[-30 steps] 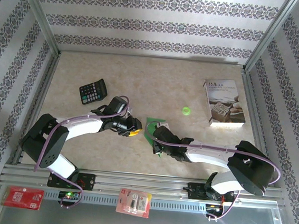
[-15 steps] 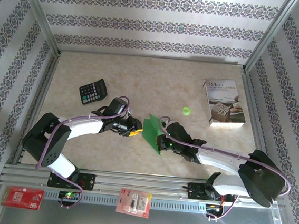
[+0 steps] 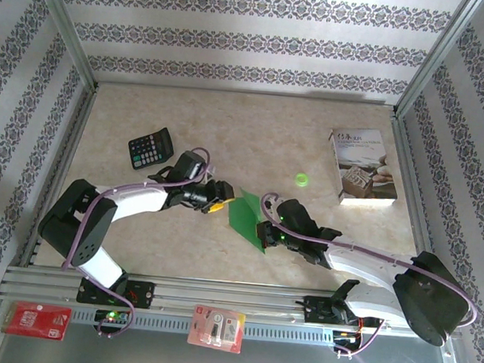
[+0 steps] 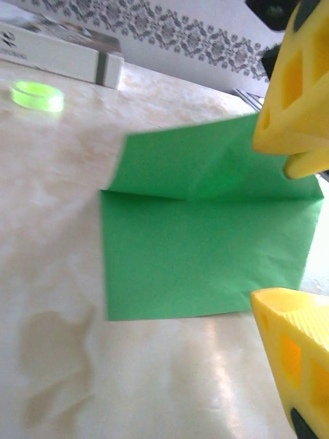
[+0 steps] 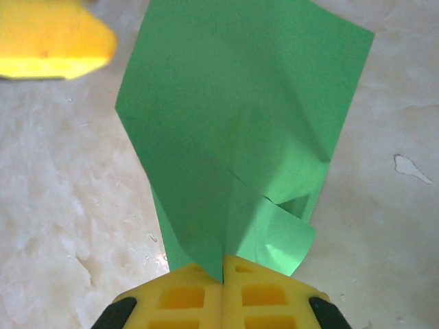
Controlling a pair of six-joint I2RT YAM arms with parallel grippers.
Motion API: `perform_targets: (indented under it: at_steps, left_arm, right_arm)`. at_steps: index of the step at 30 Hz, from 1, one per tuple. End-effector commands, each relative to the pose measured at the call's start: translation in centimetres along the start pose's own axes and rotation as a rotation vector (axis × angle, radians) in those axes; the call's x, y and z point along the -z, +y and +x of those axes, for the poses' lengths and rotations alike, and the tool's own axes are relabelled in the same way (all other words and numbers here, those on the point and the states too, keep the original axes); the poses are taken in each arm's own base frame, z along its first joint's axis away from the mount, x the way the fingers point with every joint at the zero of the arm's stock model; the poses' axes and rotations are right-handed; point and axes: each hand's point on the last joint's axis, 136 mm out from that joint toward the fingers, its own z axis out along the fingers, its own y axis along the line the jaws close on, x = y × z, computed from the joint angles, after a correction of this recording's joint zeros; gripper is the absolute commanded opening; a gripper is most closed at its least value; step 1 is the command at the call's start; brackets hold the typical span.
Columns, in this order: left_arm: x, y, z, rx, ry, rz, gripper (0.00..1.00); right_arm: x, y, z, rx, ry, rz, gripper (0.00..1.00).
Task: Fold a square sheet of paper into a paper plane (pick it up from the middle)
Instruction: Fourth fold the wing at the center of the table.
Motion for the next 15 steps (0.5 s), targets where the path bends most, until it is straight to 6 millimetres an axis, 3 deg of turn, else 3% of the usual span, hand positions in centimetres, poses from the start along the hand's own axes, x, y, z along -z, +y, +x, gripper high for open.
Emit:
perform_targets:
  at_steps: [1, 5, 9, 15]
  left_arm:
    - [-0.2, -2.7, -2.4, -0.054, -0.035, 0.077, 0.57]
    - [-1.2, -3.5, -3.2, -0.056, -0.009, 0.058, 0.60]
    - [-3.0, -3.0, -2.5, -0.068, 0.060, -0.007, 0.59]
    - [-4.8, -1.8, -1.3, -0.063, 0.148, -0.078, 0.44]
  right_arm:
    - [0.1, -0.6, 0.7, 0.025, 0.018, 0.009, 0.00]
    - [-0.1, -0.8, 0.9, 0.027, 0.022, 0.016, 0.00]
    - [-0.3, -0.7, 1.0, 0.035, 0.028, 0.017, 0.00]
    - [-0.5, -0.8, 1.1, 0.048, 0.033, 0.028, 0.00]
